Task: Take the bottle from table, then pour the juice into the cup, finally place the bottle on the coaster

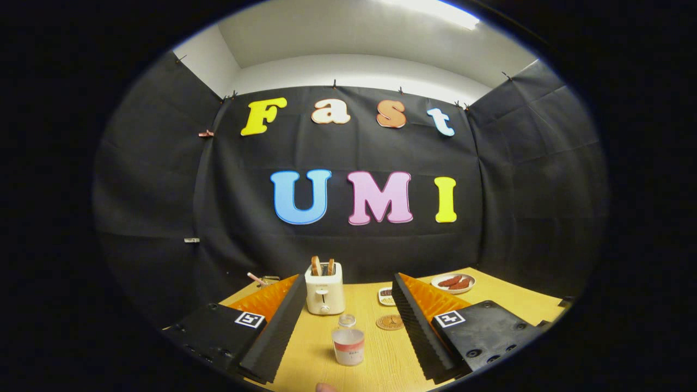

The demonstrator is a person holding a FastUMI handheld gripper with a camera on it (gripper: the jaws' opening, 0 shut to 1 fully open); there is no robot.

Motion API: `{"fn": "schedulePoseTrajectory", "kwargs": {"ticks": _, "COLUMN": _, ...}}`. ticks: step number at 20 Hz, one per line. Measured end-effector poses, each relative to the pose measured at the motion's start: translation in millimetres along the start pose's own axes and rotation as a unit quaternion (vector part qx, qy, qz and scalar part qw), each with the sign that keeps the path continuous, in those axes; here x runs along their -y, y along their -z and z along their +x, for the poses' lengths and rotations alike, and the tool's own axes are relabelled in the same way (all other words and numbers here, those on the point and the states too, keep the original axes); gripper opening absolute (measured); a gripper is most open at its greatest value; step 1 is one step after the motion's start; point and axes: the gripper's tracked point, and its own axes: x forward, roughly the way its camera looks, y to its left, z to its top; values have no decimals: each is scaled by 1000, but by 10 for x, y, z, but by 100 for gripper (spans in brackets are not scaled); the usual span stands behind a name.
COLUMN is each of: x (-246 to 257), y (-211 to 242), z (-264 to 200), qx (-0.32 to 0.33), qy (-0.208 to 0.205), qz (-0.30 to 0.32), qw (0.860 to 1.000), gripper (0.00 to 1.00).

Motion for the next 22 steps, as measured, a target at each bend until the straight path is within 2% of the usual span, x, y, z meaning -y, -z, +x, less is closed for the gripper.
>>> {"fn": "schedulePoseTrajectory", "kwargs": {"ticks": 6, "x": -52, "y": 761, "z": 227, "qx": -45, "qy": 3, "qz": -36, "qw": 998, "gripper": 97}}
{"fn": "schedulePoseTrajectory", "kwargs": {"ticks": 12, "x": -79, "y": 1243, "z": 499, "qx": -51, "qy": 20, "qz": -20, "qw": 998, "gripper": 97}}
{"fn": "schedulePoseTrajectory", "kwargs": {"ticks": 17, "x": -130, "y": 1582, "z": 669, "qx": -59, "qy": -4, "qz": -24, "qw": 998, "gripper": 97}}
{"fn": "schedulePoseTrajectory", "kwargs": {"ticks": 22, "x": -106, "y": 1886, "z": 781, "qx": -66, "qy": 5, "qz": -22, "qw": 998, "gripper": 97}}
